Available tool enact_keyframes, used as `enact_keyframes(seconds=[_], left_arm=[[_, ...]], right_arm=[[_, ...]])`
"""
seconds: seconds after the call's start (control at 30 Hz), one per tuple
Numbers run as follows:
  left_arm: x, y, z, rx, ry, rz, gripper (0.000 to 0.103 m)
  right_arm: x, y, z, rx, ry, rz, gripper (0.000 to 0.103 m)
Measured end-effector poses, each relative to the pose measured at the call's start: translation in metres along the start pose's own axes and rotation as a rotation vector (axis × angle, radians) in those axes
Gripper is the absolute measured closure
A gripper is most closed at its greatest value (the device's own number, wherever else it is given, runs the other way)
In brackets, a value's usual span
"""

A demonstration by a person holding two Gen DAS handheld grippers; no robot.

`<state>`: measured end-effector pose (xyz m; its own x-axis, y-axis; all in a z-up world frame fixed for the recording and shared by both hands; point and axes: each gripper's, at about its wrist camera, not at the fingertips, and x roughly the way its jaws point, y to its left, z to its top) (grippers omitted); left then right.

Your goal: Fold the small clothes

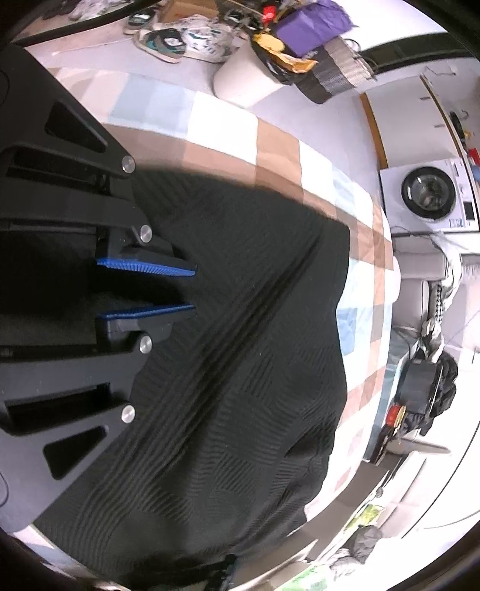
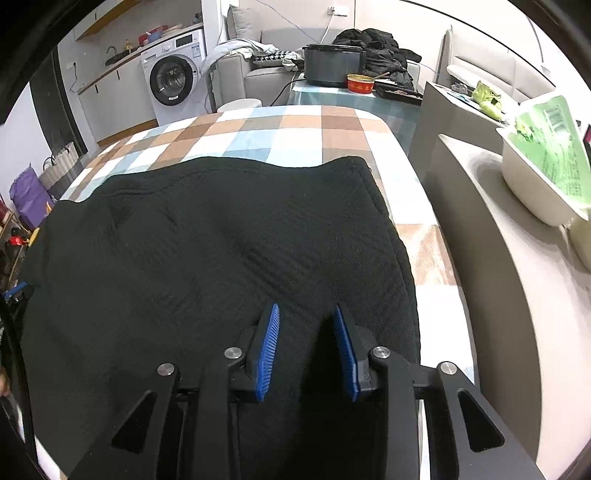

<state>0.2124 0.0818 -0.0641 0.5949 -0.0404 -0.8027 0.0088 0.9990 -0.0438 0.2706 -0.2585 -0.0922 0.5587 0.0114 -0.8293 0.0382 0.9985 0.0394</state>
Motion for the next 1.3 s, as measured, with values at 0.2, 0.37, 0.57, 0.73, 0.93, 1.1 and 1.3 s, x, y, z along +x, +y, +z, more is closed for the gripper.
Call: enact_keyframes(seconds=[0.2,0.37,0.57,0.73,0.93,1.1,1.3], left_arm=[[-0.032,0.008,-0.021,-0.007,-0.025,0.007,0.054],[-0.05,0.01,-0.049,-0.046,-0.018,-0.036,0.046],[-0.057,-0.002,-0.087,0.025,0.016,0.0,0.043],[-0.072,0.005,-0.109,0.032,0.011,0.017,0.042],[-0.09,0.016,-0.119,0.041,0.017,0.086,0.037],[-0.095,0.035,-0.118,-0.04,0.042,0.047,0.037],[-0.108,0.045,-0.125,-0.044,0.06,0.03,0.044]], right_arm=[[-0.034,0.007,-0.037,-0.017,-0.016,0.061,0.052],[-0.054,0.015,-0.08,-0.046,0.009,0.104,0.051],[-0.072,0.028,-0.119,-0.185,0.009,0.049,0.051],[-0.089,0.009,-0.133,-0.186,0.007,-0.016,0.051],[-0.109,-0.025,-0.137,-0.097,0.006,-0.027,0.051],[-0.1,-0.032,-0.138,-0.066,0.03,0.011,0.06],[-0.109,-0.032,-0.144,-0.104,0.019,0.008,0.069]])
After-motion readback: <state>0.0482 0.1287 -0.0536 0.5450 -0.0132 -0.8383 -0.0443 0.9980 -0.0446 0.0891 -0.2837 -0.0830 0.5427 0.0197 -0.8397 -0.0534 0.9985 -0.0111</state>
